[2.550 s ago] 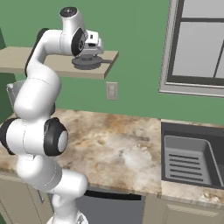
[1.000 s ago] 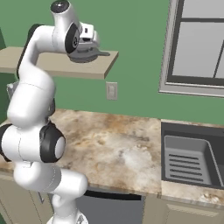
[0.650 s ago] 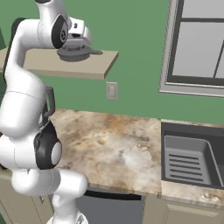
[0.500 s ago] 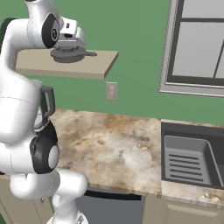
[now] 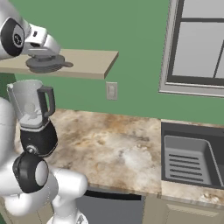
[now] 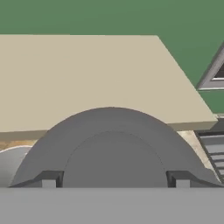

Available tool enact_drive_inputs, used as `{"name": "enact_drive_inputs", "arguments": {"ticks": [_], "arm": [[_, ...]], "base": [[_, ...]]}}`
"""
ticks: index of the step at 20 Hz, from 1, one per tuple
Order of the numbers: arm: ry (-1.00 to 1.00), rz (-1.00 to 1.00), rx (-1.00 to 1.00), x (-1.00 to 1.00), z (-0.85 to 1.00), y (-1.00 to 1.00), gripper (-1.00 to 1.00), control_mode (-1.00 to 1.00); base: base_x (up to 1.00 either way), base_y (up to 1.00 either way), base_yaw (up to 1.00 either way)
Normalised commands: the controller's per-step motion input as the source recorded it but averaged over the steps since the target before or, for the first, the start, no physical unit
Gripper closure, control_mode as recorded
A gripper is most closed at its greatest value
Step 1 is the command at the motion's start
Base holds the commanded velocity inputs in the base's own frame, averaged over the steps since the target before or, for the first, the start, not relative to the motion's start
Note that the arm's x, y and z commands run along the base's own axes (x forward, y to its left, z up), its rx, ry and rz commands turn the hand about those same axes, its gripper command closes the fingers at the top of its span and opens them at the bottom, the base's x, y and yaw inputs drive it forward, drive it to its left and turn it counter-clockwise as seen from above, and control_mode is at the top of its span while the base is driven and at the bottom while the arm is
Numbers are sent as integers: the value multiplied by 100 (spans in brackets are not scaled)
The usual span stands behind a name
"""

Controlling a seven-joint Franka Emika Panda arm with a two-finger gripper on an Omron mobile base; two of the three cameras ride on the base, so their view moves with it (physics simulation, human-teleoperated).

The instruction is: Open the blender lid, put the pear in the blender, close the lid, and start the blender.

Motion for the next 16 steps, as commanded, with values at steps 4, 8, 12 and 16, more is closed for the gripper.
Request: {"name": "enact_drive_inputs", "arguments": {"ticks": [4, 8, 12, 16], "arm": [[0, -7, 0, -46, -6, 57, 100, -100], [0, -3, -1, -17, -6, 46, 100, -100], [0, 0, -2, 0, -10, 38, 100, -100], [0, 0, -1, 0, -15, 30, 100, -100]], "base": [[0, 0, 0], [0, 0, 0], [0, 0, 0], [0, 0, 0]]}}
